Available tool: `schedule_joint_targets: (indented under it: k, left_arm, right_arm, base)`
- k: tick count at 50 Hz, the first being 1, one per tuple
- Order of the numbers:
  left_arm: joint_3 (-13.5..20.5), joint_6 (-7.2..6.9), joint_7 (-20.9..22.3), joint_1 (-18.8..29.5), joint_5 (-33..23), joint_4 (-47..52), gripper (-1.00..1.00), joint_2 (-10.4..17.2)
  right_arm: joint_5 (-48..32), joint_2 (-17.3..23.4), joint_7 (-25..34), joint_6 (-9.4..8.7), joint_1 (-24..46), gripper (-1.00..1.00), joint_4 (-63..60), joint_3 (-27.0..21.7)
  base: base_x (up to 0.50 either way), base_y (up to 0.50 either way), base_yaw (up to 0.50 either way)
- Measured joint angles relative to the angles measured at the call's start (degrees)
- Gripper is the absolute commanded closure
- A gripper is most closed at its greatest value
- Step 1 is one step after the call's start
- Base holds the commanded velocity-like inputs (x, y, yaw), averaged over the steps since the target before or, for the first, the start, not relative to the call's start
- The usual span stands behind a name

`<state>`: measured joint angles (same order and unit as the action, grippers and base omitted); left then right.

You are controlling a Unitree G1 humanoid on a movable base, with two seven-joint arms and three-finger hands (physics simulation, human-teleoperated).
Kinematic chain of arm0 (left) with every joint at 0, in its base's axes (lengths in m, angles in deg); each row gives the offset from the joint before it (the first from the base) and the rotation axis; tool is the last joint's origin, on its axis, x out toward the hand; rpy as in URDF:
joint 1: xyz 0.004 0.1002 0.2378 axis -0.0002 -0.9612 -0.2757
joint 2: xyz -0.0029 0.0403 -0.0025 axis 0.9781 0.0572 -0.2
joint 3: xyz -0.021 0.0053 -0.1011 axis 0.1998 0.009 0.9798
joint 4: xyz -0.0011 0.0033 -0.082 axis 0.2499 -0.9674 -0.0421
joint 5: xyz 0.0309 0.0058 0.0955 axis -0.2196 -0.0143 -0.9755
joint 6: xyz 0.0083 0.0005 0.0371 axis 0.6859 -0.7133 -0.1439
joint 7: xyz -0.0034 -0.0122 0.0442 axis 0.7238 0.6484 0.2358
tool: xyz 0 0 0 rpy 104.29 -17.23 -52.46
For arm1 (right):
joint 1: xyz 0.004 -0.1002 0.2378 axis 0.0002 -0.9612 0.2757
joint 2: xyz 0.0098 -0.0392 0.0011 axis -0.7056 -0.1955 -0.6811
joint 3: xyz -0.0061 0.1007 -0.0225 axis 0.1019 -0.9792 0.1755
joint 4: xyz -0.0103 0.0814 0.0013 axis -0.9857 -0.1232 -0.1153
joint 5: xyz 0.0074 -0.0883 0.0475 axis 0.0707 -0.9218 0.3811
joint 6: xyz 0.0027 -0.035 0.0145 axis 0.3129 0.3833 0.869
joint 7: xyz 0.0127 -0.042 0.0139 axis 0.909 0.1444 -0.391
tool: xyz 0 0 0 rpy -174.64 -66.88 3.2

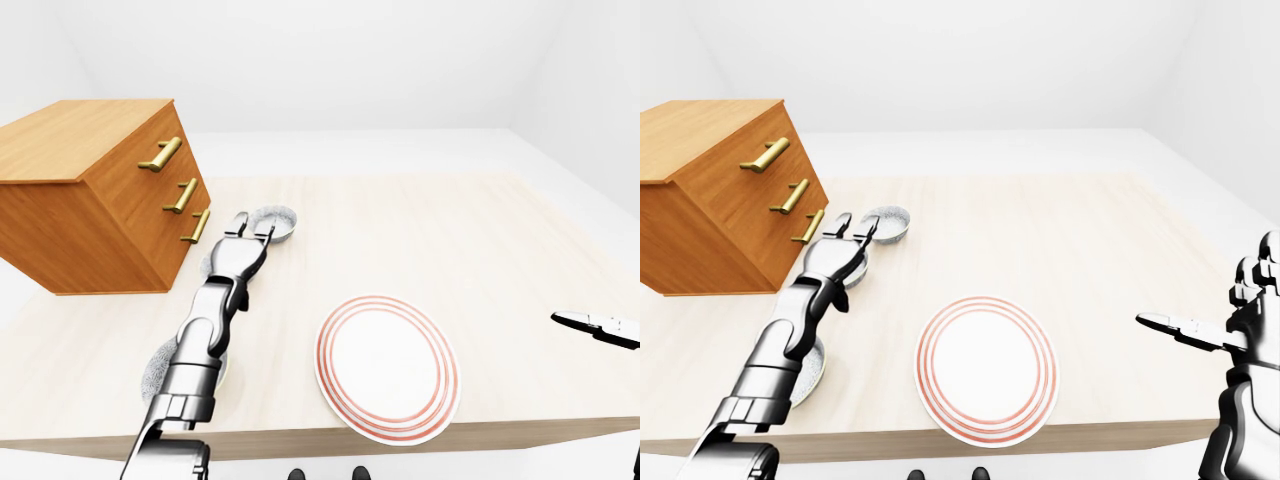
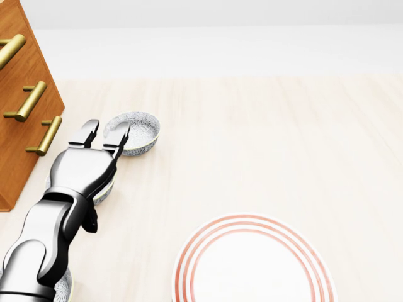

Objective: Put the bowl in the middle on the plate.

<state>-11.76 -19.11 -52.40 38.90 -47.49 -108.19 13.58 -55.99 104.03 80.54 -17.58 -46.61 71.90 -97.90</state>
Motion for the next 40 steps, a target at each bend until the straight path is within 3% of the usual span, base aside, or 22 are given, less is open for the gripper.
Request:
schedule_joint_targets:
  k: [40]
  left_arm:
    - [-0.27, 0.31, -2.15, 1.45, -1.66, -3.70, -1.00, 0.58]
  right_arm:
    - [-0.12, -0.04, 0.15, 0.00, -0.06, -1.00, -0.62, -0.21]
  base:
    - [0.00, 0.00, 0.00]
